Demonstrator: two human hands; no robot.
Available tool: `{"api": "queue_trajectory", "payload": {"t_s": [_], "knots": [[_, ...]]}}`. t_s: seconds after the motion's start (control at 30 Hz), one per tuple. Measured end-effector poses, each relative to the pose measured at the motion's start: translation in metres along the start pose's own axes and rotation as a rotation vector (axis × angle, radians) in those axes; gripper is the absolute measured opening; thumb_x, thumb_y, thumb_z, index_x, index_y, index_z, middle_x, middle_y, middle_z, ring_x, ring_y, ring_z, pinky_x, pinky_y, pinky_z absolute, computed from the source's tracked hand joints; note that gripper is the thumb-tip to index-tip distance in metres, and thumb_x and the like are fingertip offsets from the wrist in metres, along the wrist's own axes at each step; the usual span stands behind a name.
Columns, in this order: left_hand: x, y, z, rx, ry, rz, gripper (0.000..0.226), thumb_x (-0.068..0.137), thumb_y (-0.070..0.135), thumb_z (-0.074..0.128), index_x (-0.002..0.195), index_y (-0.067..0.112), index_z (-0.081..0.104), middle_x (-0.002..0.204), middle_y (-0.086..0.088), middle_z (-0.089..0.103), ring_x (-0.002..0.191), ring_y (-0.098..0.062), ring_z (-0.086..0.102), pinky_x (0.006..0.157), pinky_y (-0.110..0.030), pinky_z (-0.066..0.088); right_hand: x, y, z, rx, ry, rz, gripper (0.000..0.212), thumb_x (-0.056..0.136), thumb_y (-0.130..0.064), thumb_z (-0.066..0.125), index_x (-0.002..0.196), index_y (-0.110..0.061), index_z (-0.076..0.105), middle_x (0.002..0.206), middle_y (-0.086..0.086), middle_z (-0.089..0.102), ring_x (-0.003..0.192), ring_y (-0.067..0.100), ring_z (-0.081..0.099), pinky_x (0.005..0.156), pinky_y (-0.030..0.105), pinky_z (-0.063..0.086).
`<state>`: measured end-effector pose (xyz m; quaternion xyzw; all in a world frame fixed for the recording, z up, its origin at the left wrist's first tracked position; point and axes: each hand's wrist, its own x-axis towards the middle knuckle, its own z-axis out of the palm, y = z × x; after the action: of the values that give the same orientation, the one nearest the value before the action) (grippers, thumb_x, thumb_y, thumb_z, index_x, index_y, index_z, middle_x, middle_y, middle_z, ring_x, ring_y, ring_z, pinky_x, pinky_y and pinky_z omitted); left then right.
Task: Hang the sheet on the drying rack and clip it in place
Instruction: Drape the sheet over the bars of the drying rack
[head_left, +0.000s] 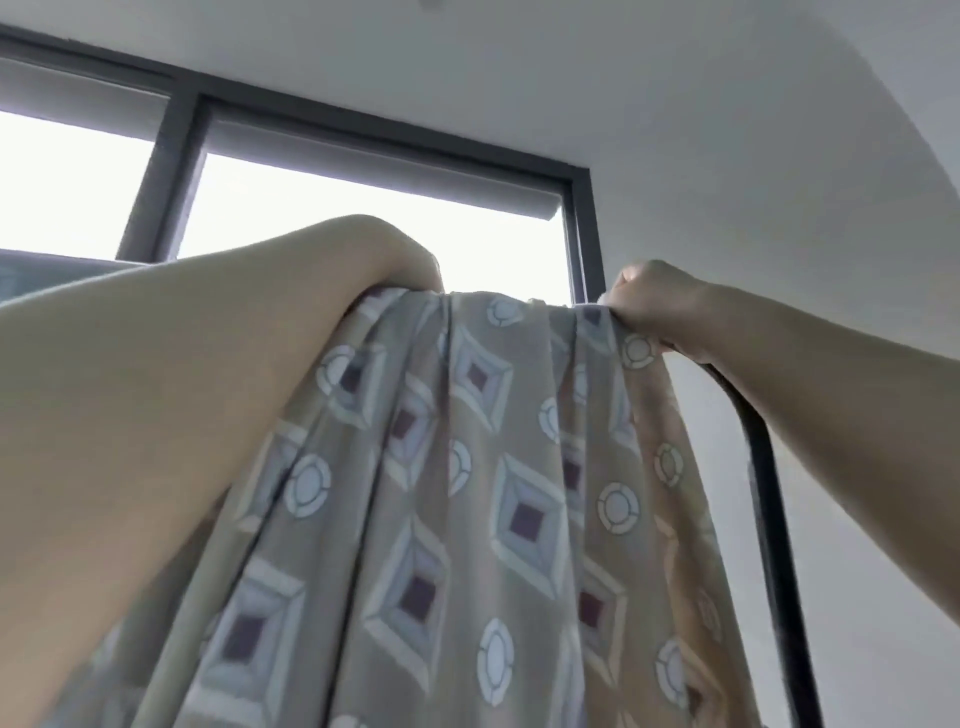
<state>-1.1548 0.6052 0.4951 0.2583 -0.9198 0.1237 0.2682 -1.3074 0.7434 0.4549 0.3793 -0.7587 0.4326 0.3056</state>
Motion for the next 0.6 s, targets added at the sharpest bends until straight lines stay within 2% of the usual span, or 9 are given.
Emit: {"api": "queue_trajectory", "payload": {"t_s": [0.03, 0.1, 0.17, 0.2, 0.3, 0.37, 0.47, 0.53, 0.6], "knots": [[-0.001, 0.001, 0.002, -0.052, 0.099, 0.044, 0.016, 0.088, 0.013, 0.052, 0.077, 0.010, 0.063, 0.103, -0.018, 0.062, 0.092, -0.025, 0.055, 0.085, -0.034, 0.041, 0.000, 0.000, -0.001, -0.003, 0.042, -0.041, 0.016, 0.094, -0.016, 0.047, 0.083, -0.006, 0.050, 0.069, 0.004, 0.045, 0.065, 0.020, 0.047, 0.051, 0.026, 0.033], [-0.010, 0.006, 0.007, -0.133, 0.396, 0.120, 0.014, 0.087, 0.021, 0.056, 0.080, 0.012, 0.065, 0.095, -0.007, 0.065, 0.091, -0.022, 0.056, 0.077, -0.030, 0.041, -0.004, 0.005, 0.000, -0.005, 0.104, -0.135, 0.026, 0.095, -0.022, 0.048, 0.075, -0.006, 0.051, 0.067, 0.003, 0.045, 0.072, 0.023, 0.048, 0.059, 0.027, 0.034], [-0.025, 0.013, 0.012, -0.149, 0.632, 0.159, 0.017, 0.089, 0.030, 0.053, 0.083, 0.017, 0.062, 0.086, 0.002, 0.062, 0.086, -0.019, 0.054, 0.072, -0.028, 0.038, -0.008, 0.016, 0.000, 0.049, 0.177, -0.184, 0.036, 0.094, -0.028, 0.052, 0.063, -0.011, 0.046, 0.063, 0.003, 0.046, 0.064, 0.019, 0.047, 0.057, 0.027, 0.034], [-0.033, 0.016, 0.015, -0.113, 0.686, 0.167, 0.018, 0.090, 0.035, 0.050, 0.084, 0.021, 0.060, 0.084, 0.004, 0.060, 0.085, -0.018, 0.053, 0.072, -0.029, 0.039, -0.012, 0.019, 0.000, 0.060, 0.244, -0.207, 0.036, 0.093, -0.030, 0.053, 0.063, -0.012, 0.046, 0.064, 0.003, 0.049, 0.062, 0.018, 0.047, 0.055, 0.027, 0.034], [-0.055, 0.017, 0.032, 0.062, 0.742, 0.179, 0.025, 0.090, 0.047, 0.043, 0.089, 0.027, 0.056, 0.089, 0.005, 0.057, 0.086, -0.019, 0.054, 0.074, -0.033, 0.043, -0.026, 0.026, 0.000, -0.010, 0.425, -0.280, 0.032, 0.093, -0.034, 0.051, 0.073, -0.010, 0.051, 0.066, 0.004, 0.053, 0.066, 0.020, 0.050, 0.055, 0.026, 0.033], [-0.065, 0.014, 0.040, 0.064, 0.746, 0.183, 0.030, 0.090, 0.051, 0.041, 0.098, 0.028, 0.056, 0.096, 0.006, 0.058, 0.091, -0.018, 0.054, 0.073, -0.032, 0.040, -0.037, 0.029, 0.001, -0.109, 0.497, -0.309, 0.029, 0.094, -0.036, 0.048, 0.078, -0.012, 0.054, 0.069, 0.000, 0.055, 0.076, 0.022, 0.052, 0.061, 0.026, 0.032], [-0.075, 0.009, 0.051, 0.081, 0.704, 0.184, 0.041, 0.090, 0.054, 0.034, 0.116, 0.028, 0.053, 0.109, 0.004, 0.061, 0.104, -0.020, 0.053, 0.084, -0.036, 0.040, -0.057, 0.033, 0.004, -0.224, 0.554, -0.336, 0.030, 0.095, -0.042, 0.046, 0.098, -0.015, 0.059, 0.094, -0.001, 0.060, 0.089, 0.017, 0.044, 0.072, 0.027, 0.029], [-0.078, 0.006, 0.052, 0.119, 0.665, 0.174, 0.044, 0.094, 0.048, 0.027, 0.120, 0.025, 0.053, 0.118, 0.003, 0.061, 0.110, -0.022, 0.053, 0.095, -0.043, 0.039, -0.069, 0.035, 0.004, -0.144, 0.487, -0.248, 0.033, 0.092, -0.048, 0.048, 0.101, -0.017, 0.049, 0.092, -0.004, 0.052, 0.077, 0.013, 0.044, 0.062, 0.025, 0.031], [-0.075, 0.004, 0.050, 0.145, 0.649, 0.166, 0.041, 0.098, 0.039, 0.023, 0.116, 0.022, 0.055, 0.115, 0.001, 0.063, 0.107, -0.024, 0.055, 0.095, -0.045, 0.039, -0.073, 0.038, 0.004, -0.016, 0.234, -0.109, 0.035, 0.089, -0.045, 0.054, 0.091, -0.010, 0.049, 0.080, -0.003, 0.053, 0.064, 0.011, 0.048, 0.049, 0.020, 0.033]]}}
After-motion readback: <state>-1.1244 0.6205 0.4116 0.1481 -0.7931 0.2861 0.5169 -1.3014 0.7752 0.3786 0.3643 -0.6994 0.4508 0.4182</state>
